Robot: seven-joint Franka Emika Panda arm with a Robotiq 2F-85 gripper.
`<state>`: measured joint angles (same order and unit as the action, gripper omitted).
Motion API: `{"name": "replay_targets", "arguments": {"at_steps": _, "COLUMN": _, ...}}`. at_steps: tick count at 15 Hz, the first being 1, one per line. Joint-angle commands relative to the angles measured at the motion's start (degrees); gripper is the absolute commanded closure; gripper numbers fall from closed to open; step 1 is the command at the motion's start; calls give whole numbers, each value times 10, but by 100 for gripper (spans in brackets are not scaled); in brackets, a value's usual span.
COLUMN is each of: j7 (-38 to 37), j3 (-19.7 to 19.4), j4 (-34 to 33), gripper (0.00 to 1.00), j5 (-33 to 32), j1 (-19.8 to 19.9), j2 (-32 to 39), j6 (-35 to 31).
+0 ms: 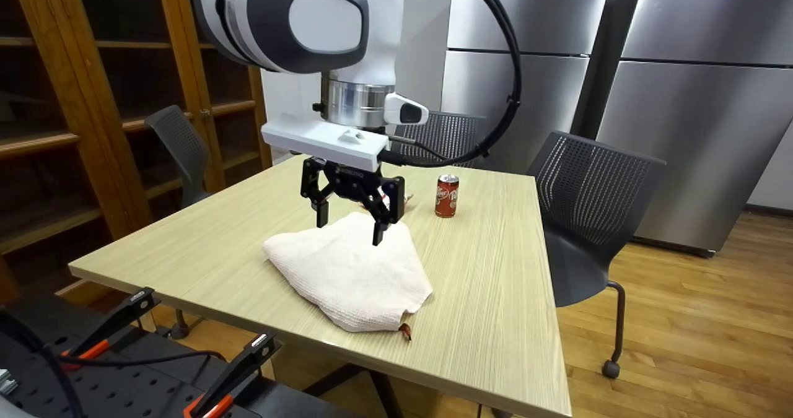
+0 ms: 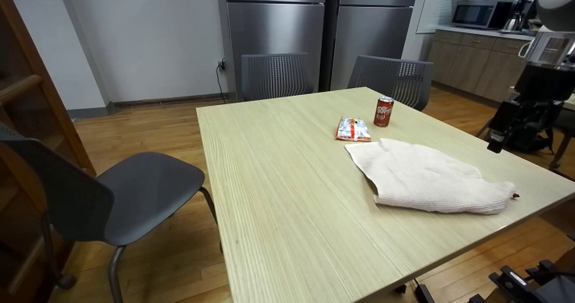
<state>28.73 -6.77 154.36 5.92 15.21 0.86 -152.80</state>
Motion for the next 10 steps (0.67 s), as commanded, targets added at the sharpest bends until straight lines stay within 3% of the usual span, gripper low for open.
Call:
{"name": "replay_targets", "arguments": {"at_steps": 1, "j7": -7, "j3": -14, "j4": 7, "gripper": 0, "j5": -4, "j1": -22, "j2": -10, "j6": 2}}
{"name": "replay_targets", "arguments": {"at_steps": 10, "j7": -13, "j3": -17, "j4": 19, "gripper": 0, "j5": -8, "j1": -30, "j2": -25, "j6": 3}}
